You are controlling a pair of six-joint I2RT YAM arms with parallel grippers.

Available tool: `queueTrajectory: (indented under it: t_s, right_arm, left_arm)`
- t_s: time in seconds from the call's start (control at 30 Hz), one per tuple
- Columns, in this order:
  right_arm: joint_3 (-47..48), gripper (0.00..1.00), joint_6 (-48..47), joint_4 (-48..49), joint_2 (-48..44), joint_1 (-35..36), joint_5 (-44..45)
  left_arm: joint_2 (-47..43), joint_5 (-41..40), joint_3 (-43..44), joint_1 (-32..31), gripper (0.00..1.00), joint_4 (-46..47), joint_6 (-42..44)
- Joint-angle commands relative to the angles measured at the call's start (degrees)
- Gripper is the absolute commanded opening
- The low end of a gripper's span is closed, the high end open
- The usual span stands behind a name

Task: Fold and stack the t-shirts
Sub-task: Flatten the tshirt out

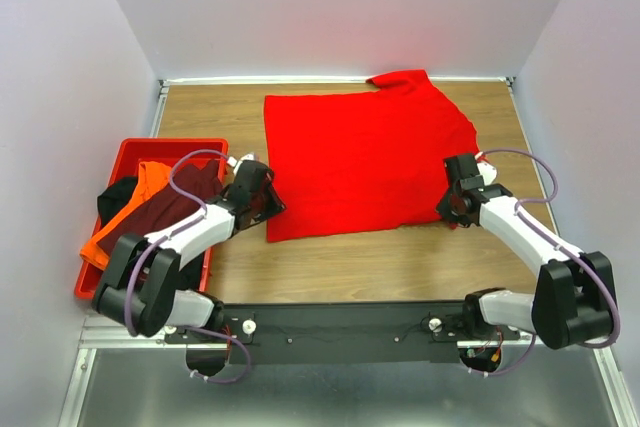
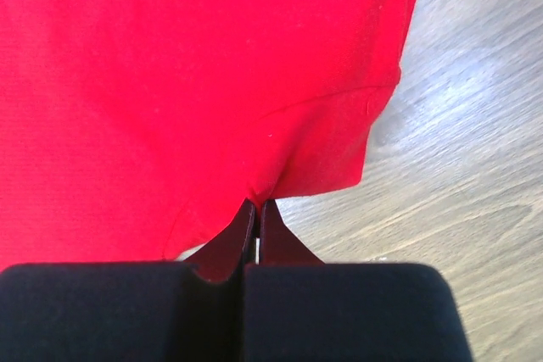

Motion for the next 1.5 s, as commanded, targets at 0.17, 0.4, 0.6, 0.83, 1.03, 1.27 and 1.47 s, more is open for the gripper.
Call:
queueTrajectory:
  t_s: [0.17, 0.4, 0.6, 0.83, 1.03, 1.27, 1.47]
  right_arm:
    - [1.94, 0.0, -2.17, -1.45, 3.42, -0.32, -2.43]
    - [2.56, 0.01, -4.02, -0.84, 4.21, -0.32, -2.87]
    - [2.21, 0.0, -4.46, -0.05, 4.03, -0.32, -2.6]
    - [1.07, 0.0, -4.46, 0.39, 3.33, -0.41, -2.6]
    - [0.71, 0.01, -4.37, 0.39, 2.98, -0.32, -2.25]
    - [0.01, 0.0, -4.2, 0.57, 3.51, -0.32, -2.6]
    - [-0.78, 0.0, -4.37, 1.53, 4.39, -0.4, -4.97]
  left_arm:
    - [-5.2, -16.09, -0.61, -11.99, 0.33, -19.34, -12.98]
    - [-6.78, -16.79, -0.26, -15.41, 0.36, -24.44, -17.55]
    - [-6.87, -19.16, 0.26, -15.68, 0.49, -25.86, -18.35]
    - [-3.62, -20.57, 1.94, -15.68, 0.52, -23.57, -17.47]
    - [-1.07, -20.31, 1.67, -15.51, 0.47, -21.46, -16.59]
    - [-3.43, -22.24, 2.81, -12.44, 0.0, -21.54, -12.64]
    - [-9.06, -23.56, 5.01, -1.46, 0.0, -21.46, -3.85]
